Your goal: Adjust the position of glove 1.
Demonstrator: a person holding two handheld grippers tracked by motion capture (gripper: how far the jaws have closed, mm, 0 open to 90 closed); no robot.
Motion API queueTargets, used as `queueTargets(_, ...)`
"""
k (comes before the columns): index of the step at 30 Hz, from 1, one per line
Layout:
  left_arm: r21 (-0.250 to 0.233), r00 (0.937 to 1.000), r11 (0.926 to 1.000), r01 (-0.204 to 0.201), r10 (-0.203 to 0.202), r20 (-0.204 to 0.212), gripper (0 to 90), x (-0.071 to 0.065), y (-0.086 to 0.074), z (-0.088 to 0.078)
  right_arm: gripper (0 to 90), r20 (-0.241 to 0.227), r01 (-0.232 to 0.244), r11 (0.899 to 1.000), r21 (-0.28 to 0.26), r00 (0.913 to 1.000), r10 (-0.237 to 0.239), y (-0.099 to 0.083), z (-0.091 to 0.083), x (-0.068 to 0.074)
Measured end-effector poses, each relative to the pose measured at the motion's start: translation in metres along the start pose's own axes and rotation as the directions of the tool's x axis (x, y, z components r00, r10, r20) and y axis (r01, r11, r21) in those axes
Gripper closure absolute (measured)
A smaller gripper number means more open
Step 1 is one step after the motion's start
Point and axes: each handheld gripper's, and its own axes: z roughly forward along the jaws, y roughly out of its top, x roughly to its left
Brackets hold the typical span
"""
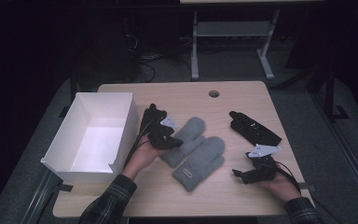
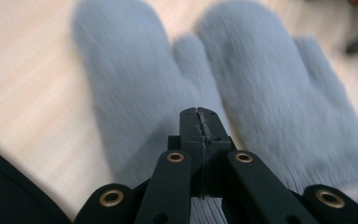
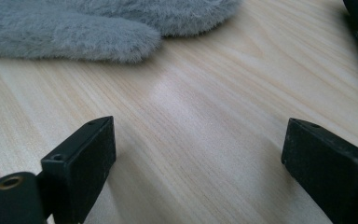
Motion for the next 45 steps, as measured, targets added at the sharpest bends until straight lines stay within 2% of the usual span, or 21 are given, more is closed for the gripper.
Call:
queueTargets(4,-0.019,0.9992,0.9998,-0.002,0.001,-0.041,89.5,0.008,0.019,0.007,9.7,0.0,0.0,1.0,0.0,1.0,0.0,0.0,0.0,0.0)
queueTargets(7,-0.006,0.9966,0.9999,0.01,-0.011,-0.082,89.5,0.015,0.027,0.018,9.7,0.0,0.0,1.0,0.001,1.0,0.0,0.0,0.0,0.0)
queueTargets(8,0.018,0.9945,0.9996,0.019,-0.017,-0.103,89.5,0.02,0.027,0.029,9.7,0.0,0.0,1.0,0.001,1.0,0.0,0.0,0.0,0.0)
queueTargets(9,0.018,0.9945,0.9996,0.019,-0.017,-0.103,89.5,0.02,0.027,0.029,9.7,0.0,0.0,1.0,0.001,1.0,0.0,0.0,0.0,0.0)
queueTargets(13,0.085,0.9921,0.9958,0.034,-0.023,-0.123,89.6,0.026,0.021,0.048,9.7,-0.001,-0.002,1.0,-0.001,1.0,0.002,0.0,0.0,0.0)
queueTargets(15,0.094,0.9924,0.9947,0.043,-0.031,-0.119,89.7,0.03,0.016,0.053,9.7,-0.002,0.001,1.0,-0.001,1.0,-0.001,0.0,0.0,0.0)
queueTargets(16,0.072,0.9921,0.9953,0.064,-0.056,-0.112,89.7,0.031,0.013,0.055,9.7,-0.002,0.001,1.0,-0.001,1.0,-0.001,0.0,0.0,0.0)
queueTargets(22,0.062,0.9919,0.9963,0.061,-0.053,-0.116,89.5,0.03,0.013,0.052,9.8,-0.003,0.002,1.0,-0.002,1.0,-0.002,0.0,0.0,0.0)
queueTargets(23,0.048,0.9919,0.9969,0.061,-0.055,-0.114,87.4,0.03,0.013,0.05,9.7,-0.002,0.003,1.0,-0.002,1.0,-0.003,0.0,0.001,0.0)
queueTargets(25,0.007,0.9908,0.9965,0.084,-0.082,-0.107,73.1,0.031,0.015,0.044,9.7,-0.003,0.002,1.0,-0.002,1.0,-0.002,0.0,0.001,0.0)
queueTargets(27,-0.017,0.99,0.9951,0.097,-0.098,-0.101,65.7,0.029,0.016,0.039,9.7,-0.003,0.002,1.0,-0.003,1.0,-0.002,0.0,0.001,0.0)
queueTargets(31,-0.01,0.9919,0.9954,0.096,-0.096,-0.084,48.6,0.024,0.017,0.037,9.7,-0.003,0.003,1.0,-0.002,1.0,-0.003,0.0,0.001,0.0)
queueTargets(36,0.021,0.9937,0.9971,0.073,-0.071,-0.087,40.5,0.019,0.012,0.046,9.8,-0.002,0.003,1.0,-0.002,1.0,-0.003,0.0,0.001,0.0)
queueTargets(40,0.04,0.994,0.9965,0.074,-0.07,-0.084,43.7,0.019,0.008,0.051,9.7,-0.003,0.003,1.0,-0.001,1.0,-0.003,0.0,0.0,0.0)
queueTargets(45,0.056,0.996,0.9974,0.046,-0.041,-0.079,61.8,0.018,0.007,0.053,9.7,-0.003,0.003,1.0,-0.001,1.0,-0.003,0.0,0.0,0.0)
